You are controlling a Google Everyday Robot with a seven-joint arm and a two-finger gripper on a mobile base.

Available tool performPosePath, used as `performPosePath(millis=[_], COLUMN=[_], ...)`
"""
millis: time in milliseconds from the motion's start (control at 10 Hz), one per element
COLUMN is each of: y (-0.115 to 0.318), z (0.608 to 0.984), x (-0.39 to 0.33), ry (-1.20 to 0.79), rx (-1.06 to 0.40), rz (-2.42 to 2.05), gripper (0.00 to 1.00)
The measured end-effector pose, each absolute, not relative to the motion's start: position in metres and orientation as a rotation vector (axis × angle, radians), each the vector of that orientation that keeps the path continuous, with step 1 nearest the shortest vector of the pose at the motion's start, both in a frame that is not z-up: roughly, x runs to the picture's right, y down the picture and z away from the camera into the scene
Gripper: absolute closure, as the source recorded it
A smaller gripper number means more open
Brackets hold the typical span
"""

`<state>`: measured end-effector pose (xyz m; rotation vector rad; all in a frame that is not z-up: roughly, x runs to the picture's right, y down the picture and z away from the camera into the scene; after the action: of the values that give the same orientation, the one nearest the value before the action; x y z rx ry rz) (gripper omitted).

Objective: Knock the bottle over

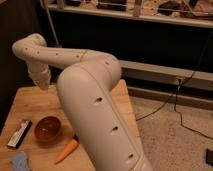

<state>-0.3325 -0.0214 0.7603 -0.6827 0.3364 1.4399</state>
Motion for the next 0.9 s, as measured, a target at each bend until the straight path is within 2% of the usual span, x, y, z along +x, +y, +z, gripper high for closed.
performPosePath(millis=[100, 200, 900], y=[-0.0208, -0.0199, -0.0195], z=[0.7603, 0.7593, 0.7592], x=[-0.3331, -0.3356, -0.3359], ry=[0.336, 0.335, 0.335], rx=[-0.684, -0.686, -0.686], rz=[1.438, 1.435, 1.434], gripper=[0.96, 0.88, 0.22])
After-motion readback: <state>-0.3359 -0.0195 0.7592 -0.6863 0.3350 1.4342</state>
